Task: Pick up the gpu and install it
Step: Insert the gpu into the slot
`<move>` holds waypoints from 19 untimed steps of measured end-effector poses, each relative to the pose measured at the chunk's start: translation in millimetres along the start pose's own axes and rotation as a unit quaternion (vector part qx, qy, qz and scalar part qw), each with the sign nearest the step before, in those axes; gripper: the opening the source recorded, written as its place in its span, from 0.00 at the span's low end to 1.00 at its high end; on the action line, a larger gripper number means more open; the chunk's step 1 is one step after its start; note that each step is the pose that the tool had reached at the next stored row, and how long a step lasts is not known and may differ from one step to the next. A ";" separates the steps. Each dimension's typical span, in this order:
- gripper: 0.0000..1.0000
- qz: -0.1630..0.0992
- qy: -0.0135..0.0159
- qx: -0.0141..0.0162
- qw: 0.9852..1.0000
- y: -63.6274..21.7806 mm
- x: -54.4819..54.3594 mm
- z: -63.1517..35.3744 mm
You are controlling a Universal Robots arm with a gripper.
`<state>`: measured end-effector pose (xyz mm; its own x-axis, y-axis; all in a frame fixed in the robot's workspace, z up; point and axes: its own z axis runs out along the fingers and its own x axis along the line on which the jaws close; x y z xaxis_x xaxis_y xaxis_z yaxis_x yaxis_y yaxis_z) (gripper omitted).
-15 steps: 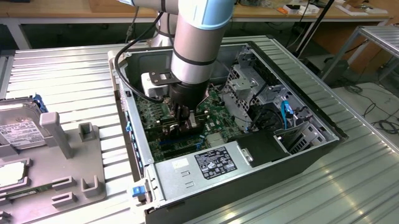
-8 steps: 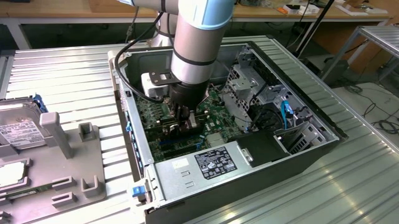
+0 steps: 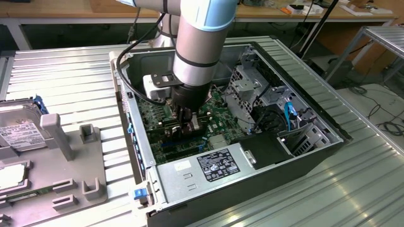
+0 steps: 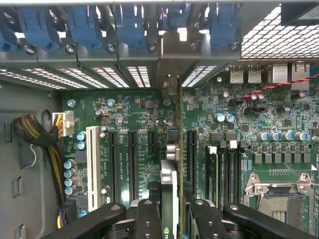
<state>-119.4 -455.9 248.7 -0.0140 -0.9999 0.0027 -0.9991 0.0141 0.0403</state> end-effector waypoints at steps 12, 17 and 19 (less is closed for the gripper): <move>0.41 0.000 0.000 0.000 1.000 0.6 0.0 -13.0; 0.41 0.001 0.000 0.000 1.000 1.8 -0.7 -43.6; 0.41 0.001 -0.002 0.000 1.000 2.2 -0.6 -51.0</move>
<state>-119.5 -455.1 299.7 -0.0165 -0.9999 -0.0014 -0.9990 0.0165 0.0404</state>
